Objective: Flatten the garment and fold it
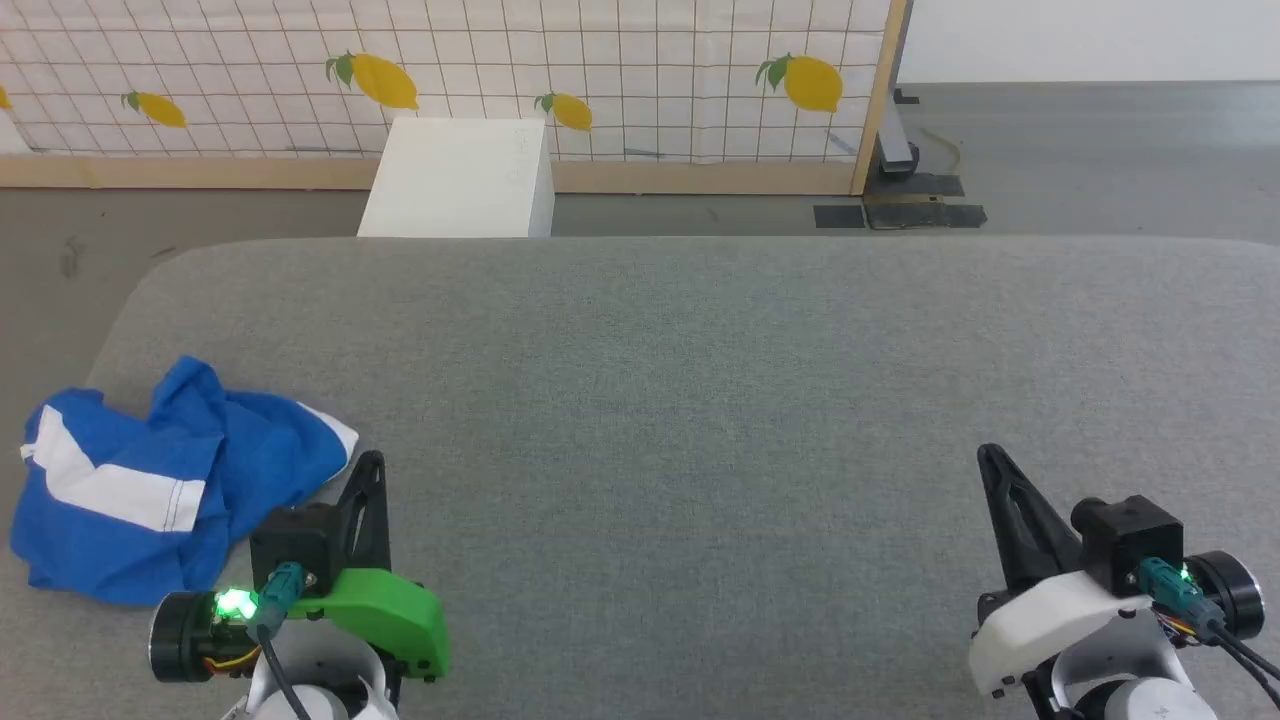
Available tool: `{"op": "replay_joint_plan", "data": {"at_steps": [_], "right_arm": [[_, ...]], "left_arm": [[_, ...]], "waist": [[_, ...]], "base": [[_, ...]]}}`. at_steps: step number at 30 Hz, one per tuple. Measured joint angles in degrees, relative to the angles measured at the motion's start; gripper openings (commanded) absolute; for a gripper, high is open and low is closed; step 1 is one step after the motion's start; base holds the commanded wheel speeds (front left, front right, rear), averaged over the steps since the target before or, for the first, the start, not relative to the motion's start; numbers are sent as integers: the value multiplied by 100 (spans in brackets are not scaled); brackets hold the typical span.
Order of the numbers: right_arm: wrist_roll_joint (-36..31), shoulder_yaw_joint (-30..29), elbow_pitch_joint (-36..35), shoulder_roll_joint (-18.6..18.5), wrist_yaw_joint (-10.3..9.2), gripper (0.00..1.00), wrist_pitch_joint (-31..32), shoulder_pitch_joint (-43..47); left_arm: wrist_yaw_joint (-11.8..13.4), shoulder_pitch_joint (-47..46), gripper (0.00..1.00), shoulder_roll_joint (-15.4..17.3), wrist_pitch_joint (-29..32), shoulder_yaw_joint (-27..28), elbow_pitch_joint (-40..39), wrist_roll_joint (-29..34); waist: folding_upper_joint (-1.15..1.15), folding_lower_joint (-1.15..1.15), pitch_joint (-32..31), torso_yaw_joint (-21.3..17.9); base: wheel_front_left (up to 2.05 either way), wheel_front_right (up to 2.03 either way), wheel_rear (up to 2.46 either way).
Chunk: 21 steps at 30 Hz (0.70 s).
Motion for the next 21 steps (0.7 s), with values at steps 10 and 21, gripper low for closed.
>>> {"op": "replay_joint_plan", "data": {"at_steps": [10,21], "right_arm": [[0,-1,0,0,0,0,0,0],[0,0,0,0,0,0,0,0]], "left_arm": [[0,0,0,0,0,0,0,0],[0,1,0,0,0,2,0,0]], "waist": [[0,0,0,0],[0,0,0,0]], "base": [[0,0,0],[0,0,0]]}}
